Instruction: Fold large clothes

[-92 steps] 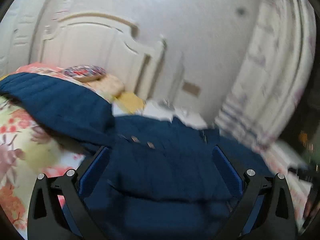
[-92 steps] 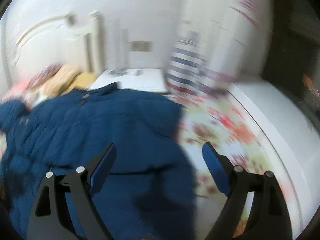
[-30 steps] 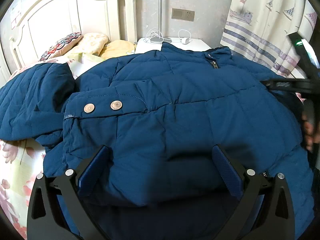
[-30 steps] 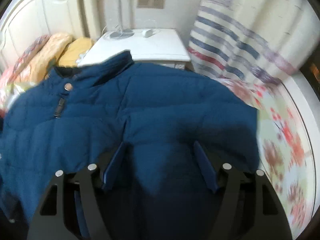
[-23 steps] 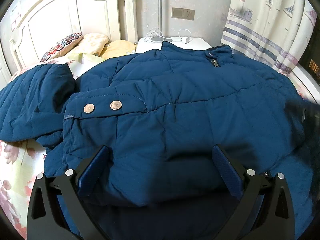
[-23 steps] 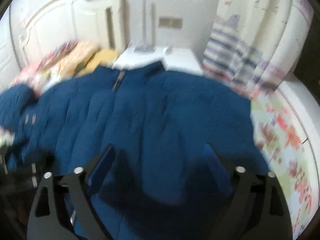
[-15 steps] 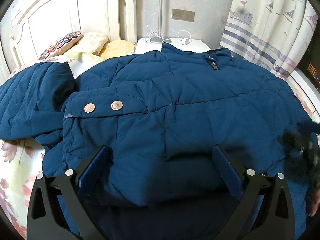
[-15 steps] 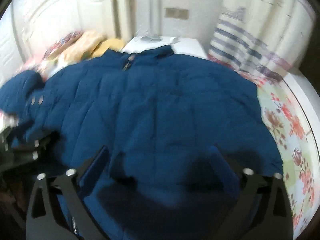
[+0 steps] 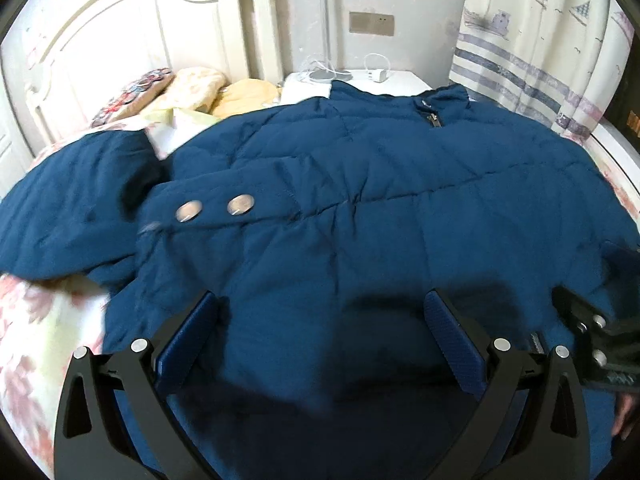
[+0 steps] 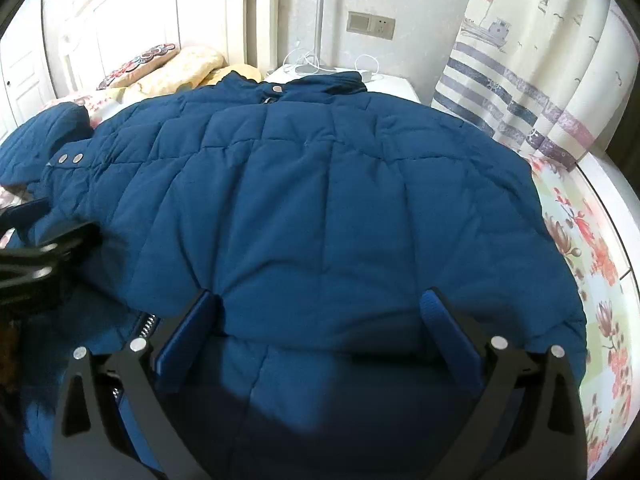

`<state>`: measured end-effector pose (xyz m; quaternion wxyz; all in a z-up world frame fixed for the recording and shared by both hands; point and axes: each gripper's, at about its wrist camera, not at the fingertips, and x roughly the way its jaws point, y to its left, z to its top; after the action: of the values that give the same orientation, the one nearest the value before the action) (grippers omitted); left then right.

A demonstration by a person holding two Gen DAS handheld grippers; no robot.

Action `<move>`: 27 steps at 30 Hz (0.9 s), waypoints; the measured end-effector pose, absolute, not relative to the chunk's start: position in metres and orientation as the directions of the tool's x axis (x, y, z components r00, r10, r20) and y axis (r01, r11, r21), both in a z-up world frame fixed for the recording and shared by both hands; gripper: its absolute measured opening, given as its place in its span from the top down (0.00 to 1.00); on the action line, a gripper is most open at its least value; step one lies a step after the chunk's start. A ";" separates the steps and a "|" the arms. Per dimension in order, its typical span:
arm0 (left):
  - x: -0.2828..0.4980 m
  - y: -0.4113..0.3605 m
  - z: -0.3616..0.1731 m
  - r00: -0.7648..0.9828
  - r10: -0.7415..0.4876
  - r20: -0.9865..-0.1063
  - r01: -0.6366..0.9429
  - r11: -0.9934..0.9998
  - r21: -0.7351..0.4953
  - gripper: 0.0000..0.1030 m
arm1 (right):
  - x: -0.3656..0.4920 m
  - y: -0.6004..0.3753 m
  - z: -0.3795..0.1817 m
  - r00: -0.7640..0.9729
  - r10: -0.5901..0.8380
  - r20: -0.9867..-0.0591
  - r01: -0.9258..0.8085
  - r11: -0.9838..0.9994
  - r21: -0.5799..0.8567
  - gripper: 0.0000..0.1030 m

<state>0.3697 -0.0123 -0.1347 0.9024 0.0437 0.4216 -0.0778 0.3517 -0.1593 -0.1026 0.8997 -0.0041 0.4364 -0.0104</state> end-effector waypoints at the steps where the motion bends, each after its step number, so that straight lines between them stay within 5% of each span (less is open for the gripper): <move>1: 0.357 -0.001 -0.125 0.648 -0.168 -0.743 0.191 0.980 -0.056 0.05 | 0.352 -0.158 -0.103 0.620 -0.025 -0.784 0.016 1.000 -0.019 0.02; 5: 0.326 0.081 -0.109 0.711 -0.238 -0.661 0.092 0.964 -0.248 0.05 | 0.352 -0.158 -0.103 0.620 -0.019 -0.784 0.016 1.000 -0.012 0.02; 10: 0.301 0.267 -0.112 0.831 -0.260 -0.491 -0.186 0.702 -0.687 0.05 | 0.353 -0.160 -0.103 0.618 0.000 -0.786 0.015 1.000 0.011 0.02; 16: 0.322 0.416 -0.108 0.895 -0.110 -0.433 -0.323 0.510 -0.797 0.06 | 0.353 -0.161 -0.103 0.618 0.003 -0.786 0.015 1.000 0.015 0.02; 19: 0.354 0.449 -0.110 0.872 -0.091 -0.480 -0.386 0.474 -0.791 0.21 | 0.354 -0.161 -0.104 0.618 0.005 -0.786 0.014 1.000 0.018 0.02; 21: 0.369 0.460 -0.116 0.863 -0.082 -0.498 -0.414 0.450 -0.792 0.41 | 0.354 -0.161 -0.104 0.618 0.005 -0.786 0.014 1.000 0.017 0.02; 23: 0.380 0.466 -0.126 0.849 -0.084 -0.521 -0.444 0.420 -0.792 0.81 | 0.354 -0.161 -0.104 0.618 0.005 -0.786 0.014 1.000 0.017 0.02; 27: 0.373 0.445 -0.107 0.896 -0.023 -0.443 -0.381 0.470 -0.796 0.96 | 0.354 -0.161 -0.104 0.618 0.006 -0.786 0.014 1.000 0.019 0.02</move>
<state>0.3734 0.4451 -0.1070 0.8336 -0.5033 0.2006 0.1076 0.3539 -0.1609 -0.1038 0.8994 0.0115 0.4369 -0.0022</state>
